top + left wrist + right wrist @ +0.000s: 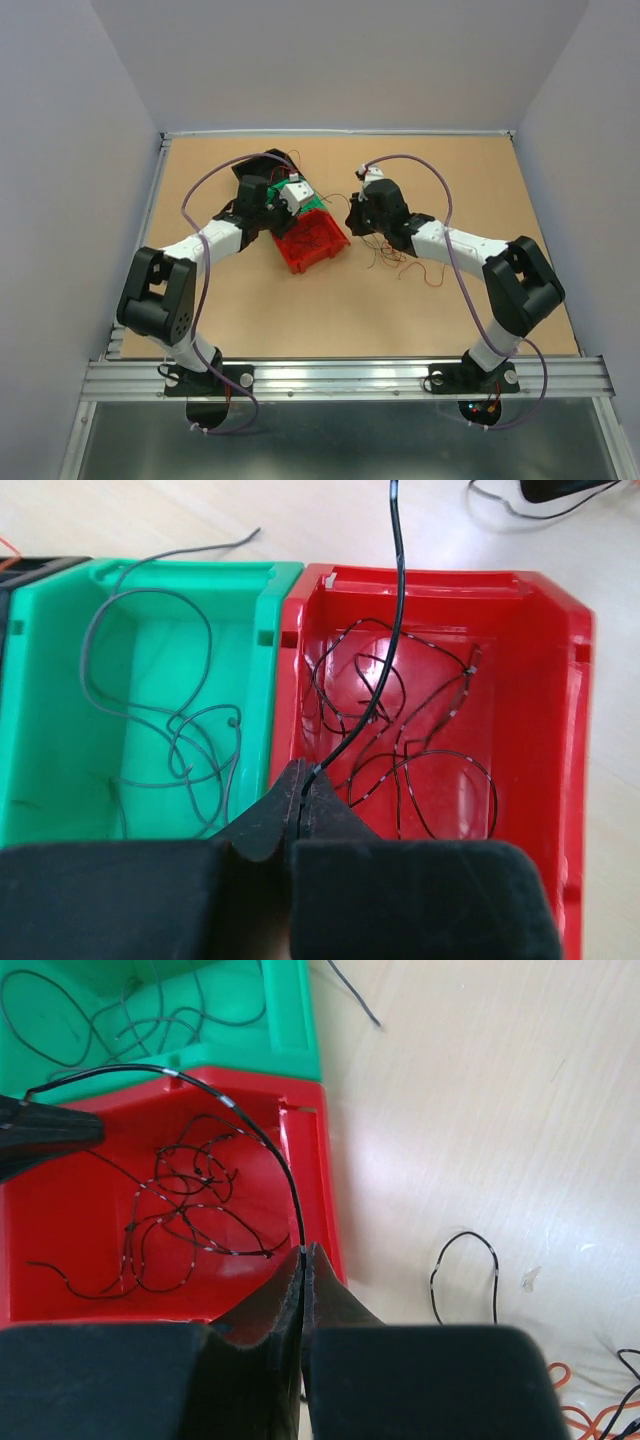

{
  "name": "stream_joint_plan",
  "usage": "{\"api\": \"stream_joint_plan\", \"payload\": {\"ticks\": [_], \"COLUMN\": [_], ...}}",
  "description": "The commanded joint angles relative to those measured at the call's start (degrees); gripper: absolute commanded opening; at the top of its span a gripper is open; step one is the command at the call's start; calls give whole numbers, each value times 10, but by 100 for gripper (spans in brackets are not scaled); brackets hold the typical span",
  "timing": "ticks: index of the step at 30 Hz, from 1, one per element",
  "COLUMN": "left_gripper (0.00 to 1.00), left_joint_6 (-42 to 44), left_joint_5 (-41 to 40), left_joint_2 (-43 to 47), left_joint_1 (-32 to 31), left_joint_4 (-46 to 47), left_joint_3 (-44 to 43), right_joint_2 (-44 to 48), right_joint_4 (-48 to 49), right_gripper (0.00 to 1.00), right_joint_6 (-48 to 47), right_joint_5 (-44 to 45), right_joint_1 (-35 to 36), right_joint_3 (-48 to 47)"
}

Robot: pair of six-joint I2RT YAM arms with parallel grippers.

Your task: Untangle the cables

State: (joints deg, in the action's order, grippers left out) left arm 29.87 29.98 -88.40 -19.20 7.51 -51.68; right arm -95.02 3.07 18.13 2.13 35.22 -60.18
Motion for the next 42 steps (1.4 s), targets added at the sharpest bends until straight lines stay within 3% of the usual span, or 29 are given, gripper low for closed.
{"api": "stream_joint_plan", "payload": {"ticks": [1, 4, 10, 14, 22, 33, 42], "left_gripper": [0, 0, 0, 0, 0, 0, 0], "left_joint_6": [17, 27, 25, 24, 26, 29, 38], "left_joint_5": [-105, -176, -208, -234, -251, -251, -230], "left_joint_2": [-41, -61, -66, -54, -74, -71, -41], "left_joint_1": [-51, -87, -94, -93, -94, -94, -94], "left_joint_4": [-36, -38, -68, -74, -72, -73, -74], "left_joint_3": [-43, -40, -50, -44, -41, -41, -31], "right_joint_2": [-32, -70, -99, -104, -89, -44, -14], "right_joint_4": [-29, -91, -107, -115, -109, -55, -40], "right_gripper": [0, 1, 1, 0, 1, 0, 1], "right_joint_6": [5, -7, -6, 32, 121, 118, 85], "right_joint_5": [-1, 22, 36, 113, 28, -13, 34], "right_joint_1": [-11, -12, -11, -18, -114, -113, -72], "right_joint_3": [-36, -78, -93, -95, -71, -49, -63]}}
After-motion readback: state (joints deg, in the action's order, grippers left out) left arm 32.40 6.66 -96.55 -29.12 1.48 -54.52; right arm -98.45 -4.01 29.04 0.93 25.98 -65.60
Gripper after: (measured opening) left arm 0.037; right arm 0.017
